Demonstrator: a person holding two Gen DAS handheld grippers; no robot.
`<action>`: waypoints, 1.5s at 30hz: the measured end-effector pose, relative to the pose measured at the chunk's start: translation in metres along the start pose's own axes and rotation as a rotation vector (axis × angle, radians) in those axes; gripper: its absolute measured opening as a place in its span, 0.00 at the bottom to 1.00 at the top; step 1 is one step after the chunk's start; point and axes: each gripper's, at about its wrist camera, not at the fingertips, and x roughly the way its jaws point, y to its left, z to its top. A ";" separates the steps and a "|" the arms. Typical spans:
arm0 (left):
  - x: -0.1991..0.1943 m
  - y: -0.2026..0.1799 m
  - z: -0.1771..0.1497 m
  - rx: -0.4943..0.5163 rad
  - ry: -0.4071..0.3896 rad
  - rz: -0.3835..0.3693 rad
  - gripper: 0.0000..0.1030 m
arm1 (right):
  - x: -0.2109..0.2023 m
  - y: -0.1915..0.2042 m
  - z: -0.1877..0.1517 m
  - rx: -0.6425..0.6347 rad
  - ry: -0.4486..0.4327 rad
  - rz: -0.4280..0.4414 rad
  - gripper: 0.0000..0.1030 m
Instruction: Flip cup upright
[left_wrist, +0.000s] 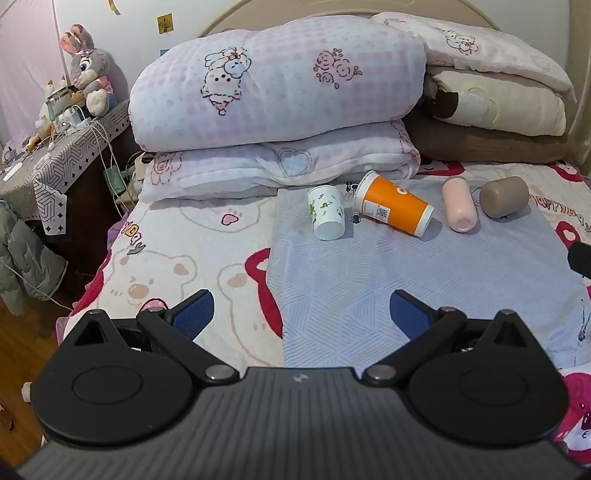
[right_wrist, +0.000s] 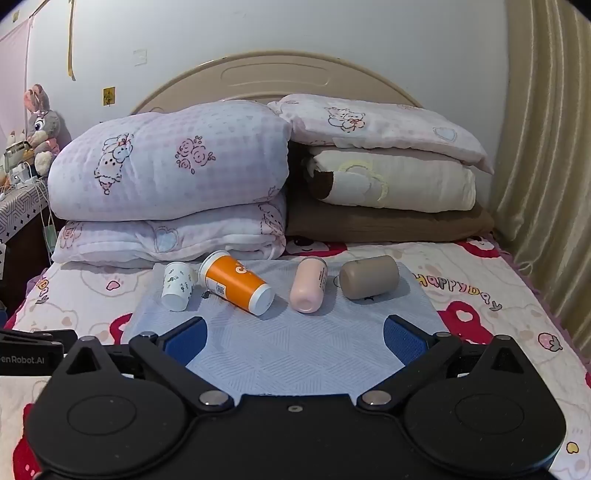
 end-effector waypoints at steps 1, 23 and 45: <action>0.000 0.000 0.000 0.001 0.000 -0.001 1.00 | 0.000 0.000 0.000 0.001 -0.002 0.000 1.00; -0.001 0.002 0.000 0.026 -0.026 -0.010 1.00 | 0.001 -0.002 -0.001 0.009 -0.003 -0.003 1.00; 0.001 0.013 -0.004 0.009 -0.024 0.002 1.00 | 0.004 -0.003 0.000 0.020 0.005 0.002 1.00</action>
